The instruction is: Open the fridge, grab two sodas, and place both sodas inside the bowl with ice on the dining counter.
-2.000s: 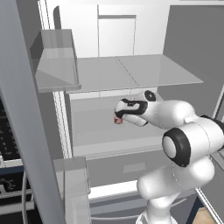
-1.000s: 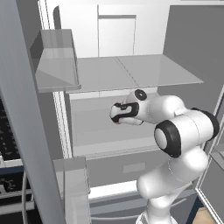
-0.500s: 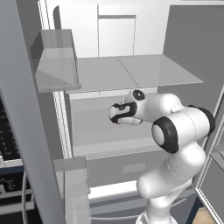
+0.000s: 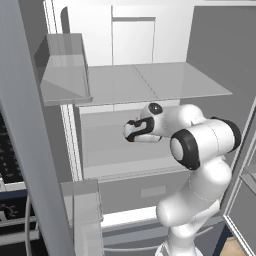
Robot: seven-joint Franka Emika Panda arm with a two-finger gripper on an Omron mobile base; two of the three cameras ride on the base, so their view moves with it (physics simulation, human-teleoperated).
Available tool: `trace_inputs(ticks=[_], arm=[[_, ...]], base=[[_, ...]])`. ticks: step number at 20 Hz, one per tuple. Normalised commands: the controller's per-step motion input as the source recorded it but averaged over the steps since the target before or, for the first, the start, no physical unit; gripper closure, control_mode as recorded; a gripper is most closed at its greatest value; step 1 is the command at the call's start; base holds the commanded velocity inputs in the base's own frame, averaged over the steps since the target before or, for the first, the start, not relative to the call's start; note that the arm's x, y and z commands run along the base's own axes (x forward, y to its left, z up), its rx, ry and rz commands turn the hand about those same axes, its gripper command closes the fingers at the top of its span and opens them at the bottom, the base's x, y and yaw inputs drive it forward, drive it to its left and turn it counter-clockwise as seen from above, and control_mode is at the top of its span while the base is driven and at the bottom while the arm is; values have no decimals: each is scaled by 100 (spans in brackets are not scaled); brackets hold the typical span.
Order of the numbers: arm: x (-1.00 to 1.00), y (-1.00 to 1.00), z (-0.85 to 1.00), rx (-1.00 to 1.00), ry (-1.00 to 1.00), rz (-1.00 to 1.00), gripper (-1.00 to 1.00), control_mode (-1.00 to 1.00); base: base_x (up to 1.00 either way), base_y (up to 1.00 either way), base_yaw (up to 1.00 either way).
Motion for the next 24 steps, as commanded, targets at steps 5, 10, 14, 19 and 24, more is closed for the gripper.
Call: trace_inputs(ticks=[5,10,14,19,24], arm=[[0,7,-10,-7,2,0,100,-100],[0,3,-7,-5,0,0,100,-100],[0,0,-3,0,0,0,100,-100],[-33,0,-13,0,-5,0,100,-100],[-94,-15,13,1,-11,-1,100,-100]], base=[[0,0,0],[0,0,0],[0,0,0],[0,0,0],[0,0,0]])
